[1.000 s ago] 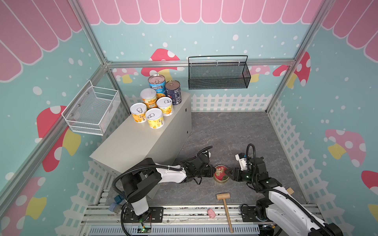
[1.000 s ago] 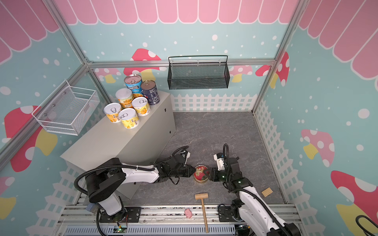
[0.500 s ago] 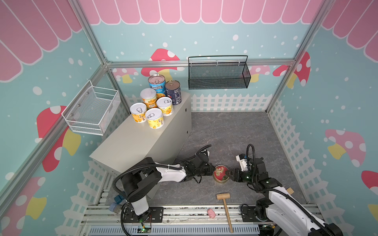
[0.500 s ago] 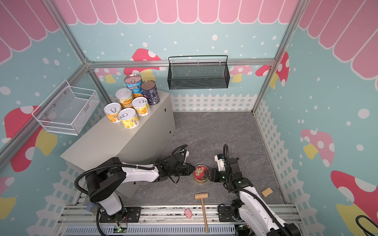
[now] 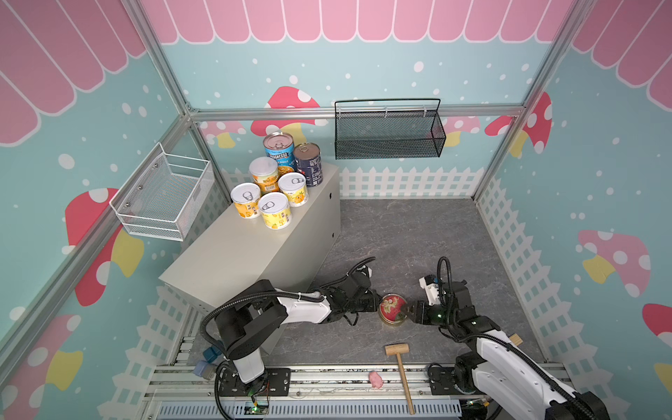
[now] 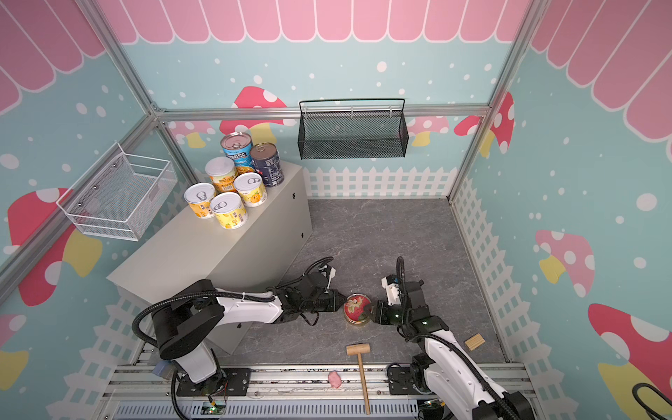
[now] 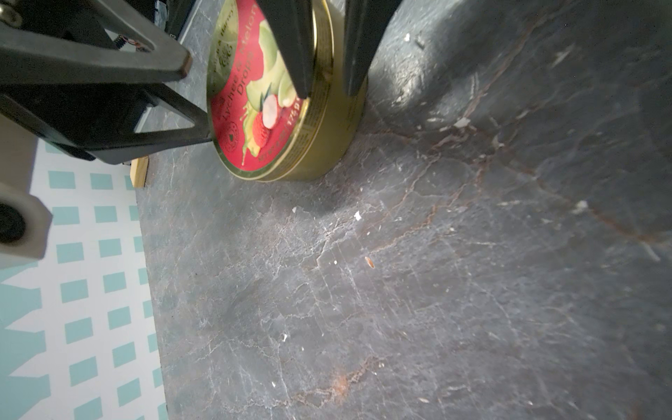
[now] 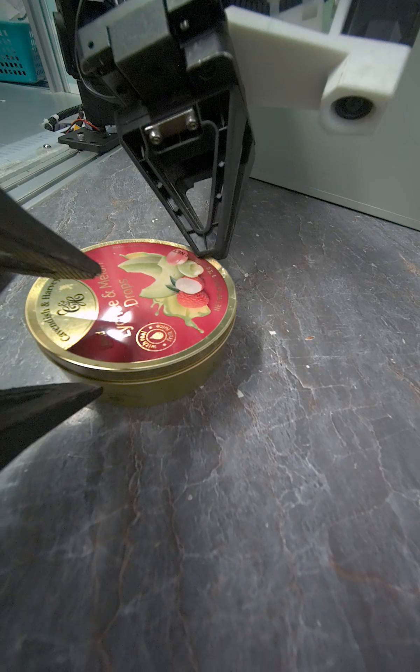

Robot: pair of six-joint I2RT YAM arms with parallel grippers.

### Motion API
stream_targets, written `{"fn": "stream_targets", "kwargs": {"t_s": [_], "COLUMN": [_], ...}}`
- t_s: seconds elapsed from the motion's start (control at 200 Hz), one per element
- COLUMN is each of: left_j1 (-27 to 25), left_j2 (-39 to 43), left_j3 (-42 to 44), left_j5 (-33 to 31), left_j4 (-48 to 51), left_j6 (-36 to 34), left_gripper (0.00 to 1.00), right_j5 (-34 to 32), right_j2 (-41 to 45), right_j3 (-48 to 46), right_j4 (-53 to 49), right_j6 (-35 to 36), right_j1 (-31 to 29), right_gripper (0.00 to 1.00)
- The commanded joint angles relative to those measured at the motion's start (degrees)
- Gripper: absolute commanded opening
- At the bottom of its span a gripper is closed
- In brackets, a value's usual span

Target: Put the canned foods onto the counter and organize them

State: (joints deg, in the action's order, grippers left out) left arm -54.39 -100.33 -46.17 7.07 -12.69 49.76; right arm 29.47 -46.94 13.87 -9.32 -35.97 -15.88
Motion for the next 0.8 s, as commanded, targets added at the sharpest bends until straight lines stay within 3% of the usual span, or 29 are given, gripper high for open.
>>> {"fn": "stream_targets", "kwargs": {"t_s": [0.0,0.796], "left_j1": [1.3,1.8], "left_j2": [-4.2,-5.0], "left_j3": [2.1,1.9], "left_j5": [-3.7,-4.7], "left_j4": [12.5,14.8], "left_j6": [0.5,1.0], "left_gripper": [0.17,0.09], "right_j5": [-0.7,7.6], "right_j2": [0.9,1.1], "right_j3": [-1.1,-1.4], "right_j4": [-0.8,6.0], "right_j6": [-1.1,-2.8], "right_j1": [-0.5,-1.5], "right_gripper": [0.48,0.46]}}
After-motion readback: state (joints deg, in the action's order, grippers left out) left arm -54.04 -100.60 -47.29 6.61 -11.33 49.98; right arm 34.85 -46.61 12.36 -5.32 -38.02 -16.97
